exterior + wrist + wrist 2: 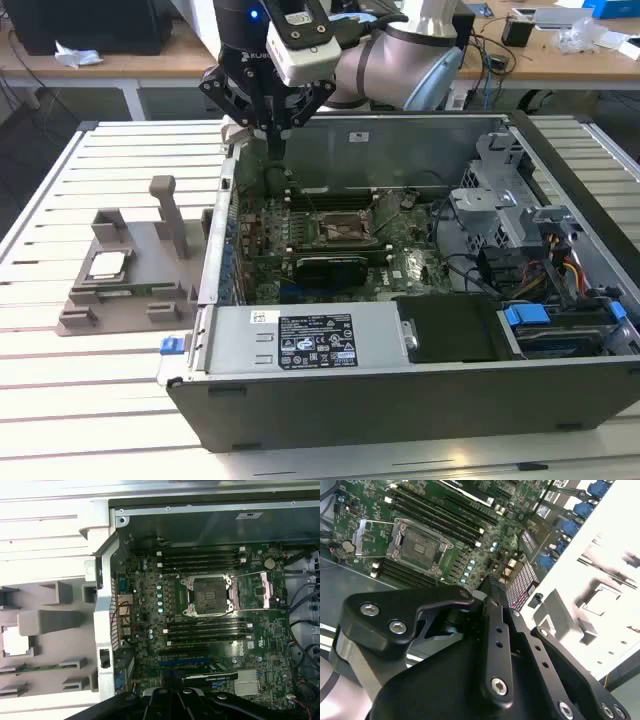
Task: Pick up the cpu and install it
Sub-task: 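Reach for the cpu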
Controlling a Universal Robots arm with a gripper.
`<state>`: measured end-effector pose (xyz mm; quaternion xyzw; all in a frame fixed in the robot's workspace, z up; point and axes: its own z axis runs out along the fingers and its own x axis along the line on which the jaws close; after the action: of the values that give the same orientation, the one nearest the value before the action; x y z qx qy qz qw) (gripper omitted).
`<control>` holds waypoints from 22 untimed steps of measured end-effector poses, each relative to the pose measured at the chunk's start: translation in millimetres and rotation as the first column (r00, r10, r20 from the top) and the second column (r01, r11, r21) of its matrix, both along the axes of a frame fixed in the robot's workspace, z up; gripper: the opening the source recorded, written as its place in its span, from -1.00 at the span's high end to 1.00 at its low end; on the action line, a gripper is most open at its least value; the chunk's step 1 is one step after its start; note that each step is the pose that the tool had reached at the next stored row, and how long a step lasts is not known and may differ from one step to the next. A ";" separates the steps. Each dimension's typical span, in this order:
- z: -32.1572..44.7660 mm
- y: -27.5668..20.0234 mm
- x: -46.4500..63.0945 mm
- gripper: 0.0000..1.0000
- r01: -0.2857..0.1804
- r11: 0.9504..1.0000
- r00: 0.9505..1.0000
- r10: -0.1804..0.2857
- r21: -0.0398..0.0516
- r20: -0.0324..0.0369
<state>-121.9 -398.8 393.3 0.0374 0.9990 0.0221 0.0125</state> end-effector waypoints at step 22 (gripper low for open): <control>0.0 0.0 -48.2 0.79 0.000 1.000 1.000 0.000 0.000 0.000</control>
<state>-170.1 -398.9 393.3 0.0374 0.9990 0.0221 0.0125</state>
